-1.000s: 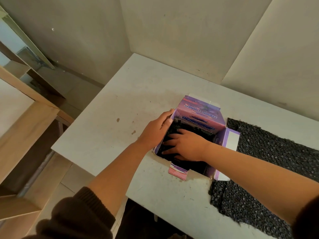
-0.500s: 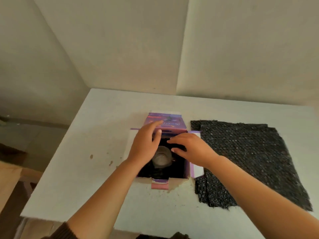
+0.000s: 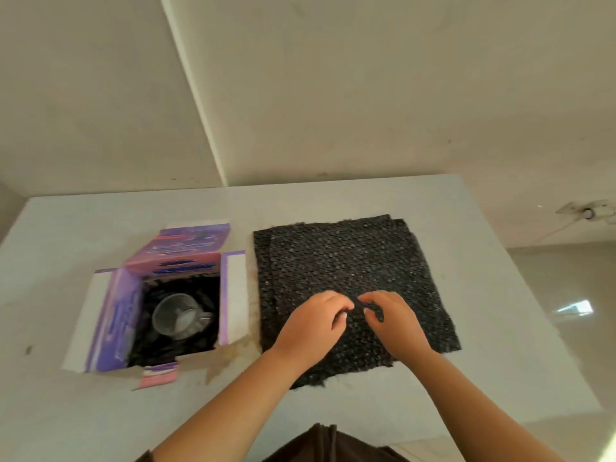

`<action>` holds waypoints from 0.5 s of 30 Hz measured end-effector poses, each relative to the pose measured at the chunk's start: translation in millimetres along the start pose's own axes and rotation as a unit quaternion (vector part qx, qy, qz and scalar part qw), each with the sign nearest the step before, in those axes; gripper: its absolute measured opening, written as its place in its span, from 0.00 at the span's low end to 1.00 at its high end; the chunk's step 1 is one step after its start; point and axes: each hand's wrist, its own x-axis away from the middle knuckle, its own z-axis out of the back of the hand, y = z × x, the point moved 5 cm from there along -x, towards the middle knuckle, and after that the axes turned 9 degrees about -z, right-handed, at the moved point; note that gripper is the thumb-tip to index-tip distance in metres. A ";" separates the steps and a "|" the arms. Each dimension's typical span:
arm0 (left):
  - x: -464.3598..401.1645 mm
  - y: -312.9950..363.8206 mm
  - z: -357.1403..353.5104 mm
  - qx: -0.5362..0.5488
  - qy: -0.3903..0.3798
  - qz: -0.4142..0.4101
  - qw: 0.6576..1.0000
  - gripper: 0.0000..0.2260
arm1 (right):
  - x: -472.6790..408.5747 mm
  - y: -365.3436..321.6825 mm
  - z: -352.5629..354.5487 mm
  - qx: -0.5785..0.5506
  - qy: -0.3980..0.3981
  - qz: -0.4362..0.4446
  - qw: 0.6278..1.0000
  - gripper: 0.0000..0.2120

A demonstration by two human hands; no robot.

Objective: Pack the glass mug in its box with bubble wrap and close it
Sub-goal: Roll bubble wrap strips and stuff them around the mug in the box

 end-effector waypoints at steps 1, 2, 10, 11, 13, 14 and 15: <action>1.6 -2.3 -20.9 -0.010 -0.035 0.019 0.999 0.12 | 1.6 17.6 0.6 0.027 -0.009 0.012 1.000 0.13; 5.1 -6.2 -40.6 -0.025 -0.070 0.037 0.997 0.13 | 3.6 33.5 -0.4 0.059 -0.026 0.025 0.998 0.15; 41.1 -36.3 -103.7 -0.170 -0.171 0.114 0.964 0.32 | 18.5 93.9 -27.9 0.201 -0.148 0.147 0.957 0.29; 41.2 -37.9 -104.0 -0.164 -0.160 0.111 0.967 0.31 | 18.5 94.4 -28.6 0.195 -0.137 0.153 0.959 0.29; 39.8 -40.6 -101.6 -0.135 -0.132 0.108 0.976 0.28 | 17.2 95.6 -26.9 0.176 -0.103 0.157 0.966 0.30; 39.2 -41.8 -99.7 -0.120 -0.120 0.108 0.980 0.26 | 16.6 97.0 -26.1 0.171 -0.094 0.157 0.968 0.29; 39.0 -42.2 -98.0 -0.111 -0.116 0.108 0.981 0.24 | 16.7 98.3 -25.5 0.170 -0.091 0.160 0.968 0.28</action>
